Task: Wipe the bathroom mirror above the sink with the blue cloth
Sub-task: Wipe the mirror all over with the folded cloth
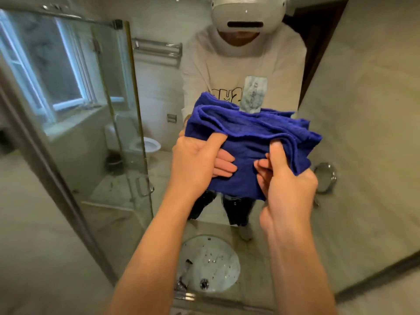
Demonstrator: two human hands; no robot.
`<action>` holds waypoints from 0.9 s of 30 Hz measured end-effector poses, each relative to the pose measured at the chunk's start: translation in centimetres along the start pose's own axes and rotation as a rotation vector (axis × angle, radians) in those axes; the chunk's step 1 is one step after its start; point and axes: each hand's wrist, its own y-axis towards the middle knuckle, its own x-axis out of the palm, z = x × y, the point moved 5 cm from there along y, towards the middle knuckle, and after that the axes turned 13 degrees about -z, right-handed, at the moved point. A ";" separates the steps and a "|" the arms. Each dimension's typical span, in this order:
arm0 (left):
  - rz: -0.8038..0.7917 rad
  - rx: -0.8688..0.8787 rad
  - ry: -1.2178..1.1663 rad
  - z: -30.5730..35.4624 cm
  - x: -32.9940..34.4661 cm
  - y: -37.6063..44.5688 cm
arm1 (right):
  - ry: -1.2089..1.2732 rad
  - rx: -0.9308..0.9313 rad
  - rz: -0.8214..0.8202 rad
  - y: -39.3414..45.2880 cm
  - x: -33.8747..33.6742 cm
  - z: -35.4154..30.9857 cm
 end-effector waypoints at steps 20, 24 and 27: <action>0.111 0.036 0.135 3.2 -27.0 -1.4 | 0.075 0.119 -0.173 -8.0 23.6 10.1; 0.191 0.101 0.115 1.3 -28.4 -1.6 | 0.043 0.151 -0.201 -8.4 24.5 10.8; 0.200 0.113 0.096 0.0 -29.0 -1.8 | 0.023 0.148 -0.182 -9.0 24.7 11.6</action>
